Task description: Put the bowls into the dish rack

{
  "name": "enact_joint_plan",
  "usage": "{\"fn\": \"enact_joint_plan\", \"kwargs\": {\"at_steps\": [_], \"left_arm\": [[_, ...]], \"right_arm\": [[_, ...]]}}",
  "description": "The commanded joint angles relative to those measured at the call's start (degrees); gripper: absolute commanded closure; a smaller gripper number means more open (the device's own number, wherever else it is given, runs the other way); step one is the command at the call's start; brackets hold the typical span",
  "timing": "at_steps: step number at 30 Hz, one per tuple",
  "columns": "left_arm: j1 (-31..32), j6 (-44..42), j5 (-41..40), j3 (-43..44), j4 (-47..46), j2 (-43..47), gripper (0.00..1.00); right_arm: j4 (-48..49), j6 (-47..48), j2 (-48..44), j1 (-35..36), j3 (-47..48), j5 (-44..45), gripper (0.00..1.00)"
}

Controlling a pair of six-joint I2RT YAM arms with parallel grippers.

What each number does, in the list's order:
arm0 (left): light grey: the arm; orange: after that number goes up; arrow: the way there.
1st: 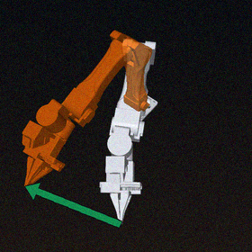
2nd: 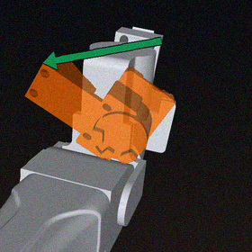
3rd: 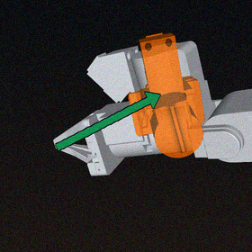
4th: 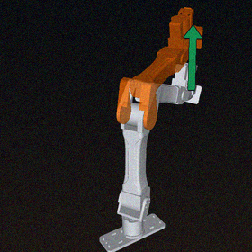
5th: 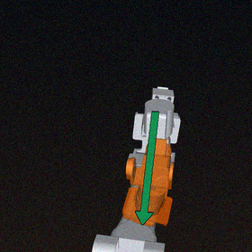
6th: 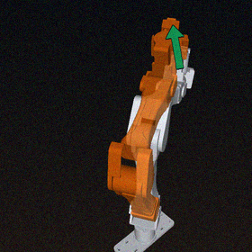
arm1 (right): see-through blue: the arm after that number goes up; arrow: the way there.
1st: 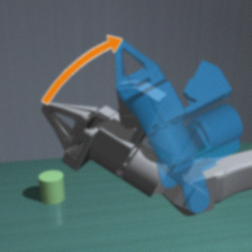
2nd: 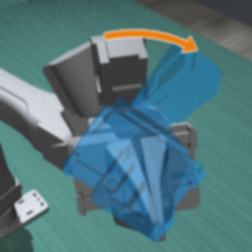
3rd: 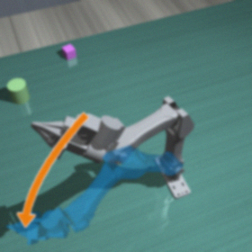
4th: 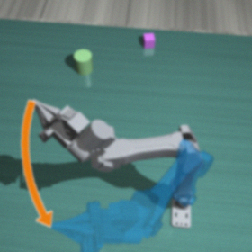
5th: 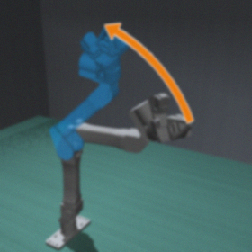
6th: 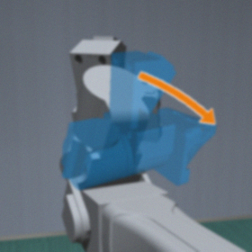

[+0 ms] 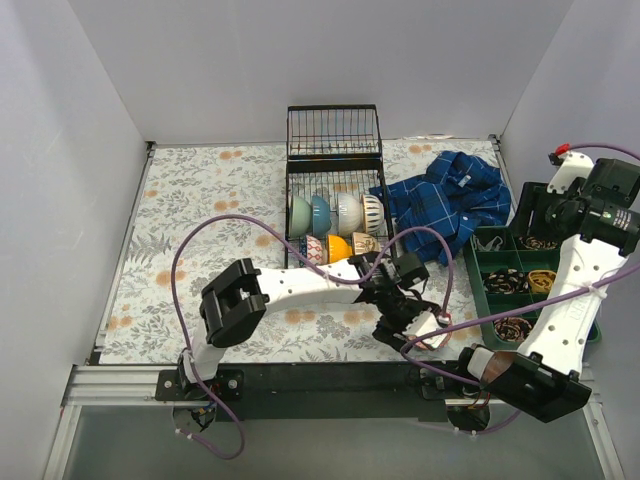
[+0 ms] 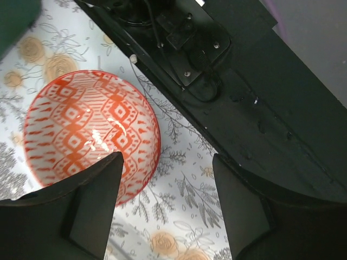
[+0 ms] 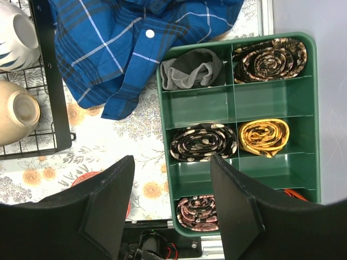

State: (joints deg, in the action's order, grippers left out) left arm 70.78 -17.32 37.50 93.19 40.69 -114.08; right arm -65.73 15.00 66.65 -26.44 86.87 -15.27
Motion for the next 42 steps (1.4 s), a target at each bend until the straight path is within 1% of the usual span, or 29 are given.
{"fn": "enact_joint_plan", "kwargs": {"at_steps": [1,3,6,9,10,13,14,15,16,20,21,23,24,27,28,32,33,35,37,38,39,42], "left_arm": [[1.1,-2.9,0.6,2.4,-1.8,-2.6,0.35],[1.5,-3.2,0.0,2.9,-2.4,-3.4,0.39],[2.3,-4.2,-2.2,3.4,-2.5,-5.5,0.43],[2.9,-3.6,-3.2,3.8,-3.0,-6.6,0.55],[3.0,-3.2,-4.3,4.1,-3.2,-6.5,0.66],[3.6,-1.5,-7.4,3.8,-4.5,-6.2,0.81],[3.7,-0.9,-8.0,3.1,-4.9,-5.6,0.91],[3.8,-0.4,-8.2,2.8,-5.4,-5.1,0.97],[3.7,0.1,-8.1,2.4,-6.1,-4.6,1.0],[3.8,2.1,-6.0,1.8,-6.2,-0.9,1.0],[3.8,4.5,-6.0,2.5,-6.1,0.4,1.0],[3.9,6.1,-6.8,4.7,-3.8,1.1,1.0],[3.8,6.9,-7.2,7.2,-1.2,1.6,1.0],[2.8,12.1,-7.0,11.8,1.8,2.5,1.0],[2.2,14.8,-7.3,12.0,1.5,3.9,1.0],[1.0,17.0,-10.9,13.3,1.7,6.9,1.0],[0.7,17.0,-13.0,13.9,2.3,7.4,1.0],[-1.2,19.6,-14.9,13.9,2.5,9.0,1.0],[-5.2,21.8,-15.6,13.6,2.0,11.0,1.0],[-7.0,24.8,-15.3,13.4,1.9,11.8,1.0],[-10.9,26.6,-14.9,13.1,1.2,12.6,1.0],[-17.3,34.2,-11.0,11.3,-1.0,17.0,1.0]], "right_arm": [[1.8,-0.7,-1.6,-1.4,-1.1,-1.6,0.34],[1.8,-0.9,-1.8,-2.1,-1.5,-2.1,0.34],[1.8,-1.0,-2.3,-2.6,-1.8,-2.6,0.34],[1.8,-1.3,-3.0,-2.9,-2.3,-2.7,0.34],[1.7,-1.4,-3.5,-3.0,-2.7,-2.8,0.34],[1.6,-1.6,-4.6,-3.3,-3.9,-3.2,0.34],[1.7,-1.6,-4.9,-3.4,-4.3,-3.5,0.34],[1.7,-1.7,-5.2,-3.6,-4.7,-3.7,0.34],[1.6,-2.0,-5.6,-3.7,-4.9,-4.0,0.34],[1.4,-2.2,-6.0,-4.1,-4.7,-4.4,0.34],[1.4,-2.3,-5.9,-4.1,-4.4,-4.6,0.34],[1.3,-2.4,-5.7,-4.2,-3.6,-5.3,0.34],[1.4,-2.6,-5.4,-4.2,-3.1,-5.6,0.34],[1.6,-2.5,-4.4,-4.4,-1.8,-5.9,0.34],[1.7,-2.5,-4.3,-4.4,-1.7,-6.0,0.34],[2.2,-2.6,-4.3,-4.6,-2.4,-6.4,0.34],[2.4,-2.7,-4.4,-4.6,-3.0,-6.5,0.34],[2.5,-2.8,-4.3,-4.6,-3.4,-6.6,0.34],[2.5,-2.8,-4.3,-4.7,-3.3,-6.6,0.34],[2.4,-2.7,-4.2,-4.7,-3.1,-6.6,0.34],[2.4,-3.0,-3.7,-4.7,-3.0,-6.6,0.34],[2.4,-3.1,-3.1,-4.7,-2.6,-7.1,0.34]]}}
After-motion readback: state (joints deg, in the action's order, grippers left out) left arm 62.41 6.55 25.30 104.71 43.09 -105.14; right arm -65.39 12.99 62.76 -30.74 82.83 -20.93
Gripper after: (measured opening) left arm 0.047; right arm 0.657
